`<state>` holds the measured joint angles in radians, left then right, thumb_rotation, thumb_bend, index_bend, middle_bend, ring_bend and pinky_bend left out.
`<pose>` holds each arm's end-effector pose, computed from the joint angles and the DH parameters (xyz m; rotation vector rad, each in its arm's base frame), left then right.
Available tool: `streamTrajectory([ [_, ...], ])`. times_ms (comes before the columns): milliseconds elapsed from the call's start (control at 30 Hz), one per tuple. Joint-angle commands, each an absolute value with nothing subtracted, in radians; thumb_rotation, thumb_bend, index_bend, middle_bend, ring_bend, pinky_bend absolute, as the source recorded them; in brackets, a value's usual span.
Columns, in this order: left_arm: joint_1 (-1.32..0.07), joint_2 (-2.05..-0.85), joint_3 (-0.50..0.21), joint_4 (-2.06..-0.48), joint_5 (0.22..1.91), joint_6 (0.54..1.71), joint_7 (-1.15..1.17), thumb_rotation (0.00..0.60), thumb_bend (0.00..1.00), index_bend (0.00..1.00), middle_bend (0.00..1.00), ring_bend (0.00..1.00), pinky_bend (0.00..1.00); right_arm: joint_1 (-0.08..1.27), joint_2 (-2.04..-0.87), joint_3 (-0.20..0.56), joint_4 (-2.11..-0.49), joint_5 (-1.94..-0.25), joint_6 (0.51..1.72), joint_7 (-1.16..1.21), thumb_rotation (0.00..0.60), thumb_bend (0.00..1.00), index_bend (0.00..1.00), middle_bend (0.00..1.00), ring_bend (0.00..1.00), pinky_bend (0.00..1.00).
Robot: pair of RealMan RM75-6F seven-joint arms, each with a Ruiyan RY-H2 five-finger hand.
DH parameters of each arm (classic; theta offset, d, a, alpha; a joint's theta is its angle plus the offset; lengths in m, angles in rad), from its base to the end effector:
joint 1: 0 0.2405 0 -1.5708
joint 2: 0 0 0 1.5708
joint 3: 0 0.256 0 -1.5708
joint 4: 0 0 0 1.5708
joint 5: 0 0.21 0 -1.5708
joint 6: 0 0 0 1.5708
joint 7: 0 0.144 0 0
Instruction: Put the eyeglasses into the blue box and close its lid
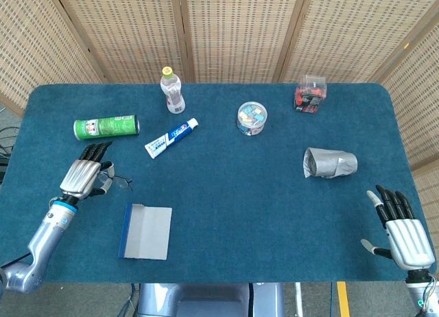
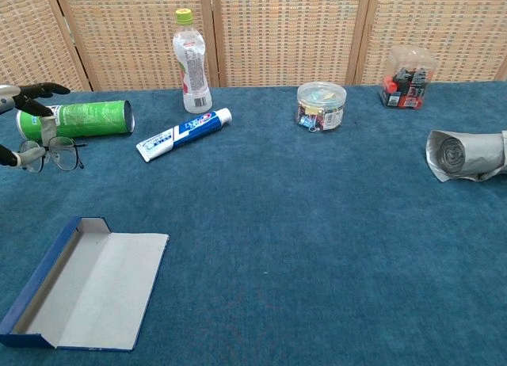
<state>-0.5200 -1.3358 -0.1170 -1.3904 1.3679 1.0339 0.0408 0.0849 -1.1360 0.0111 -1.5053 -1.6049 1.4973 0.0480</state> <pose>-0.2562 0.3223 0.0662 -1.7416 -0.9246 -0.8674 -0.3194 -0.1737 0.1539 1.4982 -0.8508 0.9071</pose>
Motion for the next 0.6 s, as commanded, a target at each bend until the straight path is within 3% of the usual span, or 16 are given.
streamTrajectory([
  [33, -0.524, -1.298, -0.083, -1.454, 1.457, 1.081, 0.111, 0.600, 0.46, 0.58, 0.00, 0.00, 0.00, 0.085, -1.136, 0.011, -1.505, -1.605, 1.497, 0.049, 0.600, 0.00, 0.00, 0.00, 0.00, 0.00],
  [333, -0.561, -1.318, -0.006, -1.438, 1.720, 1.175, 0.179, 0.600, 0.46, 0.61, 0.00, 0.00, 0.00, 0.085, -1.136, 0.011, -1.505, -1.605, 1.498, 0.053, 0.600, 0.00, 0.00, 0.00, 0.00, 0.00],
  [600, -0.619, -1.421, 0.082, -1.214, 1.994, 1.314, 0.093, 0.600, 0.45, 0.62, 0.00, 0.00, 0.00, 0.085, -1.136, 0.012, -1.505, -1.603, 1.496, 0.048, 0.600, 0.00, 0.00, 0.00, 0.00, 0.00],
])
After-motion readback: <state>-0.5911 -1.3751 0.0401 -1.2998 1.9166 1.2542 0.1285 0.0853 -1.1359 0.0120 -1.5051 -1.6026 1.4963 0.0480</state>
